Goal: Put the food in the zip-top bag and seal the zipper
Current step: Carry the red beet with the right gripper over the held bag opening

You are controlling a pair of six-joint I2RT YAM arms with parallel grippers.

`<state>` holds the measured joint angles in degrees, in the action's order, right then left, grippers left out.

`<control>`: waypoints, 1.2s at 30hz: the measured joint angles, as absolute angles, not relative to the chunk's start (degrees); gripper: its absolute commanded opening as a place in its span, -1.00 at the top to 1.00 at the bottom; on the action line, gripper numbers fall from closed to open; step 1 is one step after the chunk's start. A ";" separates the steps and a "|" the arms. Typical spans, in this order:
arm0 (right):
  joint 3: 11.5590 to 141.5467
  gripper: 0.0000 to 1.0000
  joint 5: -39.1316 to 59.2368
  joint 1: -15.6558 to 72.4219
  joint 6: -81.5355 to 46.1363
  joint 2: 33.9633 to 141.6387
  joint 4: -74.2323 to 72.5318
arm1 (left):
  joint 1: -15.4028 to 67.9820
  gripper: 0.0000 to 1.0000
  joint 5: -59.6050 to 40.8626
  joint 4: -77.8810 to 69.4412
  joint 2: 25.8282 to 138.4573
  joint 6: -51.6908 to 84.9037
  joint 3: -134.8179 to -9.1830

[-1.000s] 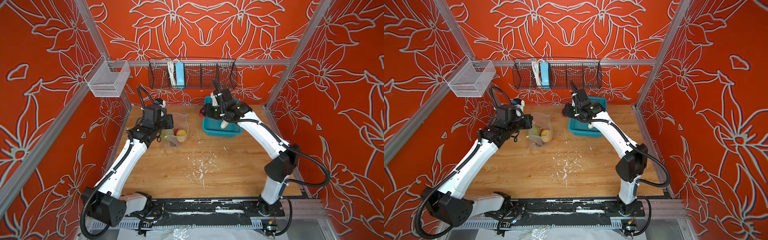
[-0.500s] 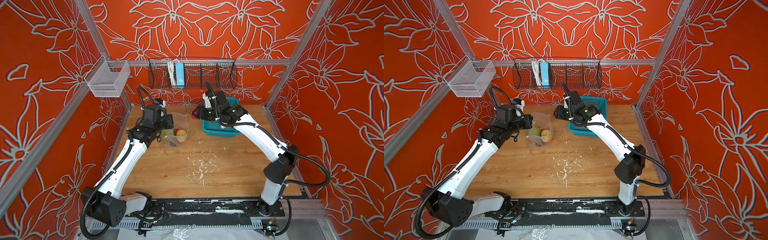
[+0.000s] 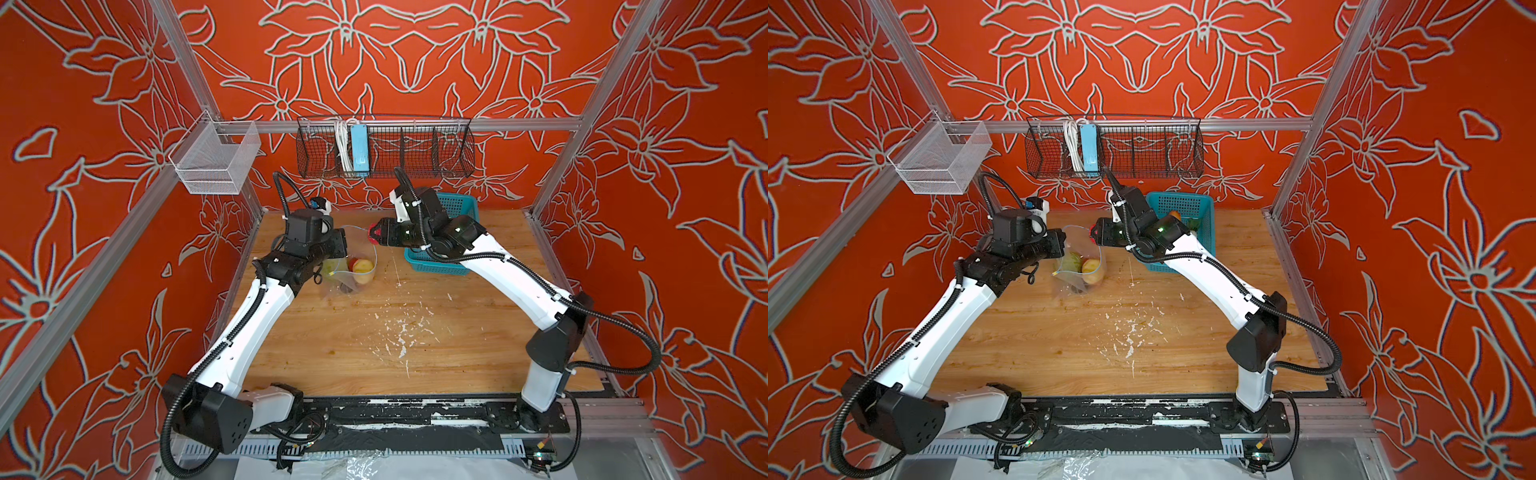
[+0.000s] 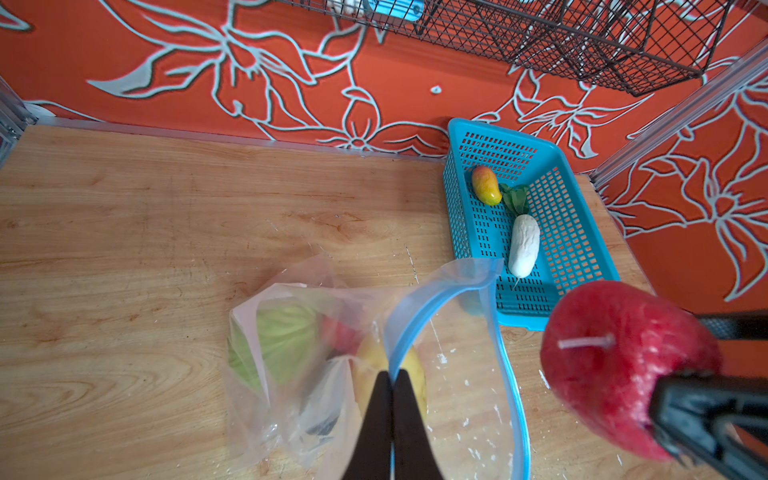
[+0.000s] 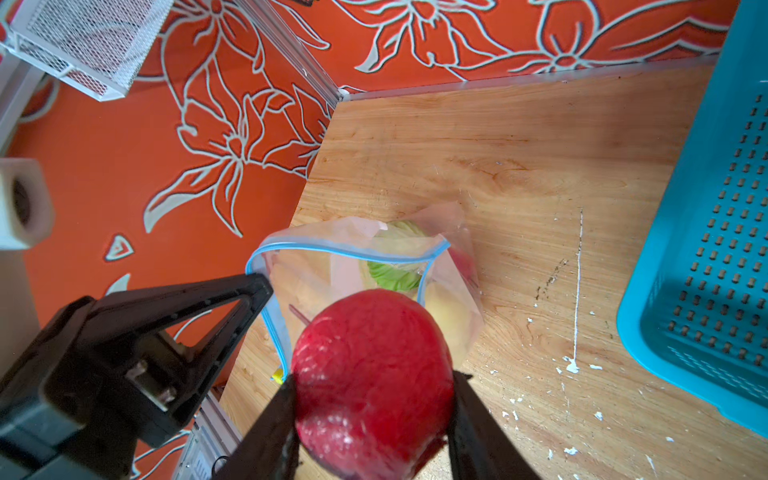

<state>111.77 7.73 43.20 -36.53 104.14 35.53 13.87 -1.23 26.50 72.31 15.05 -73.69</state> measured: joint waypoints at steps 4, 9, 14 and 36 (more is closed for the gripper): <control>113.27 0.12 7.22 43.88 -35.57 104.92 36.12 | 13.87 1.00 -1.26 26.50 72.31 15.05 -73.69; 115.59 0.12 6.90 45.60 -34.57 106.80 36.77 | 13.87 1.00 -1.23 26.50 72.31 15.05 -73.69; 118.69 0.12 6.87 46.92 -33.89 110.06 38.20 | 13.87 1.00 -1.23 26.50 72.31 15.05 -73.69; 130.76 -0.60 1.91 49.25 -30.59 118.85 48.51 | 13.87 1.00 -1.21 26.50 72.31 15.05 -73.69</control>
<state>130.76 1.91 49.25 -30.59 118.85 48.51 13.87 -1.21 26.50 72.31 15.05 -73.69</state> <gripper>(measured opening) 0.787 0.047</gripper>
